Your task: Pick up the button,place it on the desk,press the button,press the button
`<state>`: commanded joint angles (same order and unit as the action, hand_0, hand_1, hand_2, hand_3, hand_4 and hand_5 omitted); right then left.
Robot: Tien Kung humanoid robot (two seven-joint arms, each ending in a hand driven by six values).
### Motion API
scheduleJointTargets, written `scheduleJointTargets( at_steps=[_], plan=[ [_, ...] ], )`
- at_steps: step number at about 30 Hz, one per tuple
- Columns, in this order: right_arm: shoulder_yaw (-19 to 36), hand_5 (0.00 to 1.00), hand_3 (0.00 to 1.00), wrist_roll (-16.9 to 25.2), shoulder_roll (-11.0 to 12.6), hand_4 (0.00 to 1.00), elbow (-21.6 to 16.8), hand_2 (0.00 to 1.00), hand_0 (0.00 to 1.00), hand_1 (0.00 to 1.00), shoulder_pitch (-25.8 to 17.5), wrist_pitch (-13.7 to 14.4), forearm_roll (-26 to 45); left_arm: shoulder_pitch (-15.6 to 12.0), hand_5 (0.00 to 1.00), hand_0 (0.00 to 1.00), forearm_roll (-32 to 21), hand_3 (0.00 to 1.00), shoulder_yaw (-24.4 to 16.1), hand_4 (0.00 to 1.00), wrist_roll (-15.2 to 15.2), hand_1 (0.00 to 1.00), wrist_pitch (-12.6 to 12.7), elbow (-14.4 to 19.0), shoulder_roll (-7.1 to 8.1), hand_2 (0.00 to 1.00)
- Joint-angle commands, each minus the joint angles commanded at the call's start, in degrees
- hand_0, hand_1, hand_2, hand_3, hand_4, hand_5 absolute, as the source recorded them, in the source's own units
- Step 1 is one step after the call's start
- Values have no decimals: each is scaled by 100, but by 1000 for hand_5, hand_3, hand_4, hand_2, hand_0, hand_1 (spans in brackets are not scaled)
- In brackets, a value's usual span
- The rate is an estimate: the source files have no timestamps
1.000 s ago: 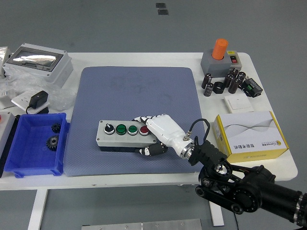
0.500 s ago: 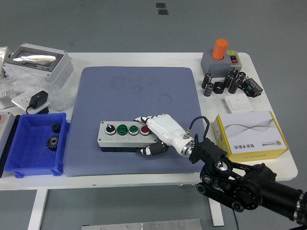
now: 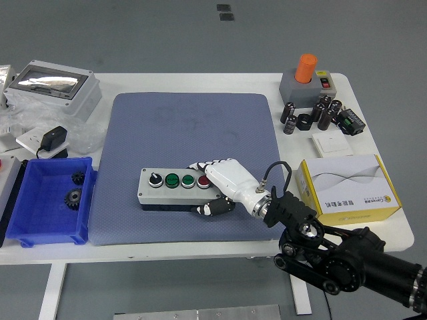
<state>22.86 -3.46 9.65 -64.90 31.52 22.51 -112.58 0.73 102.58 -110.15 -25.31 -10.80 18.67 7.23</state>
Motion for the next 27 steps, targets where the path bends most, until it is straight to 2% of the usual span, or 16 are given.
scheduleJointTargets(
  at_steps=[1, 6, 7, 12, 13, 24, 25, 27],
  plan=[
    [-1, 2, 812, 2, 4, 664, -8, 769, 794, 759, 0, 9, -2, 0, 956, 843, -2, 893, 1, 998, -3, 838, -4, 0, 1, 801],
    [-47, 2, 812, -39, 35, 664, -100, 769, 794, 759, 1, 78, -8, -2, 956, 843, -18, 893, 9, 998, -16, 838, -16, 3, 5, 801],
    [-62, 60, 828, -60, 39, 747, -123, 777, 793, 761, 1, 96, -13, -2, 956, 843, -22, 894, 10, 998, -21, 838, -20, 3, 5, 802],
    [-63, 60, 828, -118, 63, 747, -212, 777, 793, 761, -7, 94, -42, -6, 956, 843, -54, 894, 18, 998, -68, 838, -63, 7, 6, 802],
    [-59, 178, 844, -124, 67, 849, -222, 784, 791, 755, -8, 87, -44, -7, 956, 844, -61, 894, 20, 998, -81, 838, -75, 7, 6, 802],
    [-82, 200, 863, -242, 73, 879, -210, 794, 791, 753, -12, 53, 51, -5, 956, 844, -88, 894, 31, 998, -102, 840, -106, 3, 3, 802],
    [-76, 266, 881, -262, 73, 927, -209, 798, 793, 754, -14, 47, 58, -6, 958, 851, -91, 897, 32, 998, -102, 842, -104, 4, 3, 805],
    [-63, 266, 881, -298, 74, 927, -204, 798, 793, 754, -20, 36, 74, -9, 958, 851, -92, 897, 34, 998, -99, 842, -103, 3, 4, 805]
  ],
)
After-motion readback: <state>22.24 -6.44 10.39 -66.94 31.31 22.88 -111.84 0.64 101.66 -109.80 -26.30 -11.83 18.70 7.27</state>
